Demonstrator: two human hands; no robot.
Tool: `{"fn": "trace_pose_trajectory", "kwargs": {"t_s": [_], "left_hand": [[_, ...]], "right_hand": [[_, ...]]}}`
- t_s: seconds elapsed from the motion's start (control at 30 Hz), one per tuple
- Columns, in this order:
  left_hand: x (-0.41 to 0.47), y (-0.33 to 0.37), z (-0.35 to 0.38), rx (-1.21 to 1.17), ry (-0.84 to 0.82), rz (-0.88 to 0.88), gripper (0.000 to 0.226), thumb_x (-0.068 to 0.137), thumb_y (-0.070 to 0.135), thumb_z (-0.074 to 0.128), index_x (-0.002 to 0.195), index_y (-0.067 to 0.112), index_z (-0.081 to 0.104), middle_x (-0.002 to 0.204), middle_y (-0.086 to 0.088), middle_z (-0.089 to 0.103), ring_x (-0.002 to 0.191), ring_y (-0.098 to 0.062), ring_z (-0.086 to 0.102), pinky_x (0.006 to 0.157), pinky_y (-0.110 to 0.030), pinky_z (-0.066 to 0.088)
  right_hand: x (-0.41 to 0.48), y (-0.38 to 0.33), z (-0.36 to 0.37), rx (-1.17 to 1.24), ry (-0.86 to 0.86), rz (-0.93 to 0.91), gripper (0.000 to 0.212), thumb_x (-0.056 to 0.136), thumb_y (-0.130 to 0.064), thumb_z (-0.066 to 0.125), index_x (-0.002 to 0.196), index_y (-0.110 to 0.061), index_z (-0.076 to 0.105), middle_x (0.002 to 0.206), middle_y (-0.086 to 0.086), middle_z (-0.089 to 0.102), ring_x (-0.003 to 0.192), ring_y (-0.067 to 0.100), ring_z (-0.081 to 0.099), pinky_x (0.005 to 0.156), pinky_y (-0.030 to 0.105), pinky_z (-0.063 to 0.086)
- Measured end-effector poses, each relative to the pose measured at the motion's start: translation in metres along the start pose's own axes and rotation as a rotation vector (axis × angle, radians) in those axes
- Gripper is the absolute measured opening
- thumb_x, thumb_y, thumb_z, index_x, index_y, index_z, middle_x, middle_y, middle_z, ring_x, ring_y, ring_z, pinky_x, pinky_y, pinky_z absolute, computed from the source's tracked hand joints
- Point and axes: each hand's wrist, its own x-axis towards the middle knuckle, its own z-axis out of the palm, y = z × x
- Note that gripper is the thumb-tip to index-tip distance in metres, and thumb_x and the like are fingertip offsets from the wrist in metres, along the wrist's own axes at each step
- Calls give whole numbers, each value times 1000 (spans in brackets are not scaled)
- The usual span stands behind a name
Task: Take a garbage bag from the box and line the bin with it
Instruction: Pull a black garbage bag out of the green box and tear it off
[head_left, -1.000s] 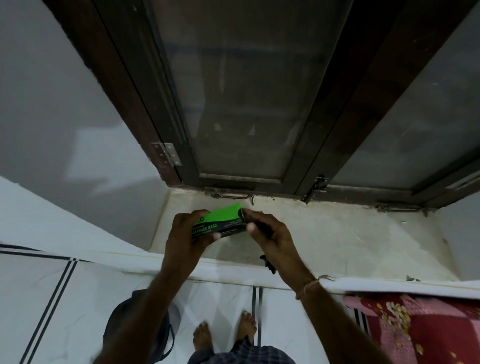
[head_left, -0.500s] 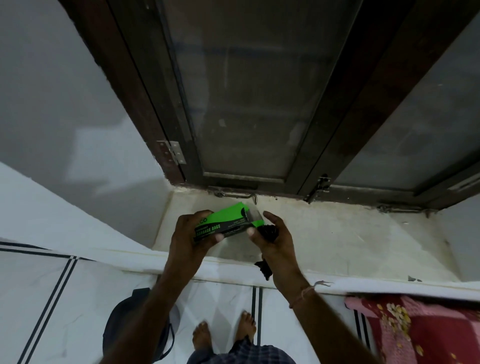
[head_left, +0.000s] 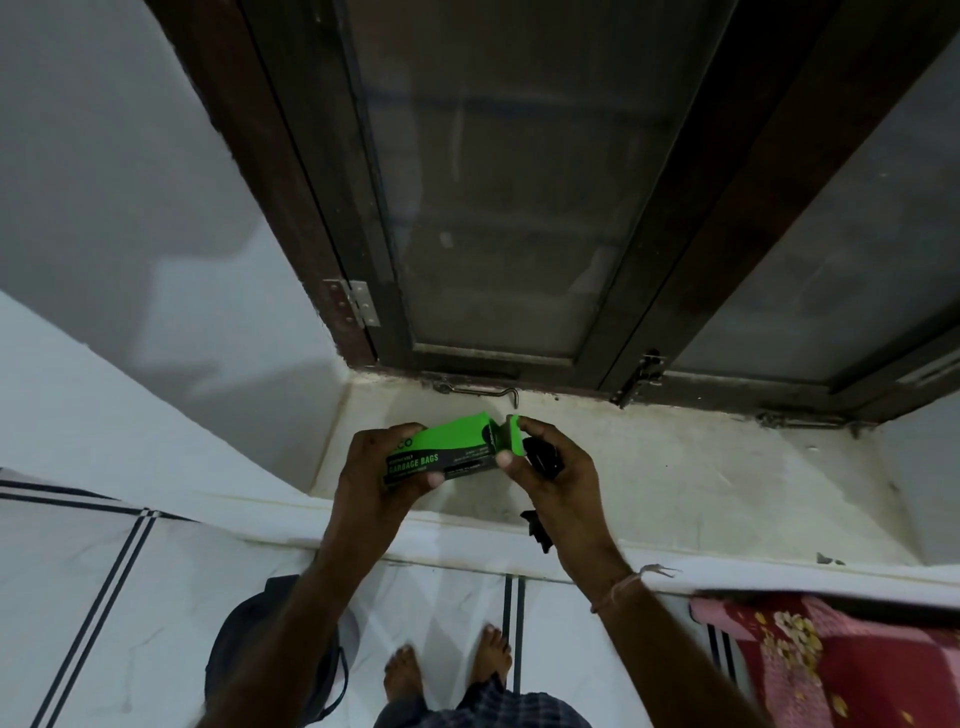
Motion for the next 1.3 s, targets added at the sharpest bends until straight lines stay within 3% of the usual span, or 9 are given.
{"fn": "trace_pose_trajectory", "kwargs": {"t_s": [0.13, 0.3, 0.43, 0.63, 0.77, 0.83, 0.97, 1.13, 1.3], "left_hand": [[0, 4, 1, -5, 9, 9, 56, 79, 18, 86, 131, 16, 64, 122, -4, 54, 107, 17, 56, 85, -2, 45], [-1, 5, -2, -3, -16, 29, 56, 79, 21, 86, 129, 27, 62, 124, -3, 52, 108, 17, 54, 86, 0, 44], [-3, 3, -2, 14, -36, -5, 57, 81, 28, 84, 134, 23, 63, 127, -2, 52, 110, -5, 60, 84, -1, 46], [-3, 0, -10, -15, -91, 23, 59, 76, 49, 77, 130, 31, 64, 125, 1, 53, 113, -12, 64, 91, -26, 57], [-1, 1, -11, -44, -124, 30, 56, 73, 51, 75, 126, 36, 63, 123, 0, 55, 111, -5, 63, 90, -15, 53], [0, 0, -12, -56, -135, 25, 56, 72, 51, 74, 125, 37, 62, 122, 0, 56, 111, 0, 61, 90, -11, 50], [2, -2, -16, -73, -161, 13, 54, 72, 51, 75, 123, 40, 62, 123, 1, 57, 112, -7, 63, 92, -21, 54], [6, 3, -16, -12, -226, 46, 52, 74, 52, 73, 124, 44, 61, 123, 2, 55, 112, -6, 61, 92, -24, 55], [4, 2, -9, 2, -184, 34, 56, 74, 52, 73, 126, 36, 64, 123, 2, 54, 112, -8, 63, 91, -28, 57]], "right_hand": [[-5, -4, 0, -57, -49, -59, 41, 87, -22, 81, 127, -27, 73, 101, 0, 71, 68, 1, 61, 58, 13, 50], [-5, -5, -1, -66, -52, -107, 36, 92, -15, 76, 128, -17, 73, 110, 9, 73, 71, 1, 67, 58, 12, 53], [-4, -1, 1, -57, -67, -126, 33, 92, -10, 75, 126, -13, 74, 114, 13, 73, 106, 16, 72, 84, 24, 59], [0, -13, -10, -17, -198, -74, 15, 94, -6, 73, 109, -4, 72, 91, 16, 71, 80, 11, 67, 69, 17, 53], [6, -15, -19, -38, -244, -5, 9, 96, -14, 71, 98, -6, 68, 76, -3, 63, 57, 13, 48, 53, 26, 43], [9, -16, -23, -43, -250, 7, 10, 97, -15, 70, 98, -6, 66, 74, 4, 56, 57, 23, 39, 49, 29, 40], [12, -17, -26, -70, -274, 1, 11, 98, -15, 68, 98, -4, 65, 78, 13, 54, 58, 20, 40, 51, 28, 42], [14, -10, -21, -108, -287, -22, 8, 99, -8, 66, 95, 0, 65, 67, -12, 58, 53, 0, 47, 55, 15, 42], [12, 0, -13, -83, -173, -39, 7, 95, -5, 70, 98, 0, 67, 78, -9, 65, 63, -3, 57, 63, 15, 47]]}}
